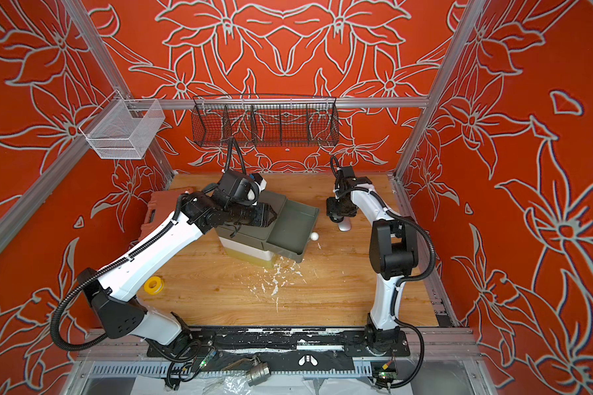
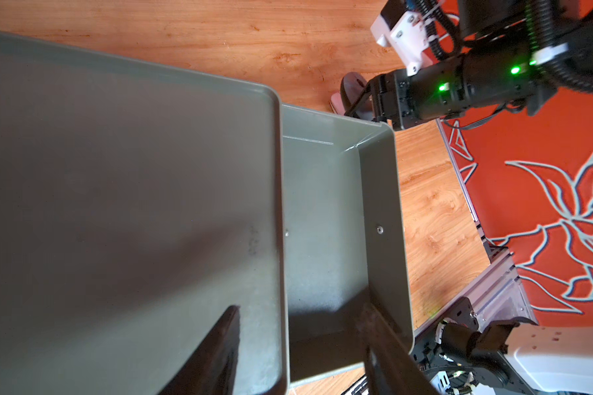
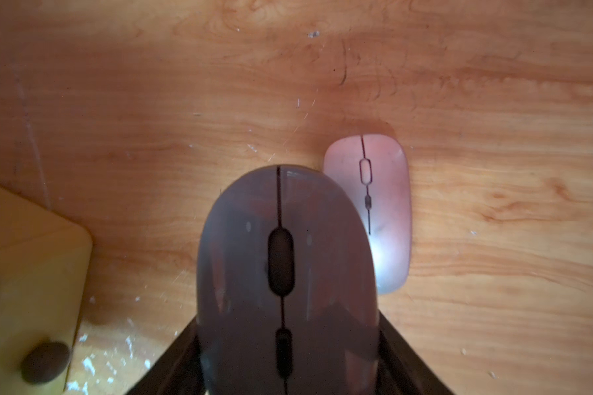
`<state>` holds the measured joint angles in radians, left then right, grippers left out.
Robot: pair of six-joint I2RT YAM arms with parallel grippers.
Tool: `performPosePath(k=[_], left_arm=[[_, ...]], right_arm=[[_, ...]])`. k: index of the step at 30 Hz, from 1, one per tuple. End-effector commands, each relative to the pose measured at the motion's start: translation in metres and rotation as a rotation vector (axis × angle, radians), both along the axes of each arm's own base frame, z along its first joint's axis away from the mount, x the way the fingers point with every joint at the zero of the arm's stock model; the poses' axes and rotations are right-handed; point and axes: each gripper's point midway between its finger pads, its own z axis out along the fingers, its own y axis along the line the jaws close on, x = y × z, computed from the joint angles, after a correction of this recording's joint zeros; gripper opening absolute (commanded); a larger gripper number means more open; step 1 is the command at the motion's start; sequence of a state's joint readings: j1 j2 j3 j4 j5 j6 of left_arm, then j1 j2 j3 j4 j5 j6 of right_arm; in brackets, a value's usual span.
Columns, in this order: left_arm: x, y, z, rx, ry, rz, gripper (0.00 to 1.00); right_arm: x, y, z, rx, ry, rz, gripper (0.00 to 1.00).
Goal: Take the mice out of the drawer
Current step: Place the mouse at the center of the board.
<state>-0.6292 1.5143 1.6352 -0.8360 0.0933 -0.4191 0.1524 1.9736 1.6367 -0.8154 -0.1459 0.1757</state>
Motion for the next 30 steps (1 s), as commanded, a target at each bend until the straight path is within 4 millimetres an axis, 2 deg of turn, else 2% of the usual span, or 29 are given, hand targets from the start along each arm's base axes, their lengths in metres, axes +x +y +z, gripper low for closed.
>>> performPosePath(k=[1,6,12,23,30], left_arm=[[0.004,0.003,0.002,0.005,-0.016,0.035,0.55],[0.004,0.01,0.001,0.014,-0.026,0.066,0.55],[0.001,0.015,-0.001,0.022,-0.026,0.078,0.55],[-0.002,0.02,-0.001,0.029,-0.032,0.087,0.55],[0.0,0.021,-0.001,0.042,-0.04,0.089,0.56]], right_arm=[[0.006,0.003,-0.016,-0.008,0.005,-0.021,0.61],[0.006,0.008,-0.039,-0.007,0.043,-0.013,0.61],[0.002,0.016,-0.058,-0.038,0.077,0.012,0.62],[0.003,0.017,-0.075,-0.079,0.1,0.001,0.62],[0.002,0.02,-0.076,-0.101,0.1,0.007,0.69]])
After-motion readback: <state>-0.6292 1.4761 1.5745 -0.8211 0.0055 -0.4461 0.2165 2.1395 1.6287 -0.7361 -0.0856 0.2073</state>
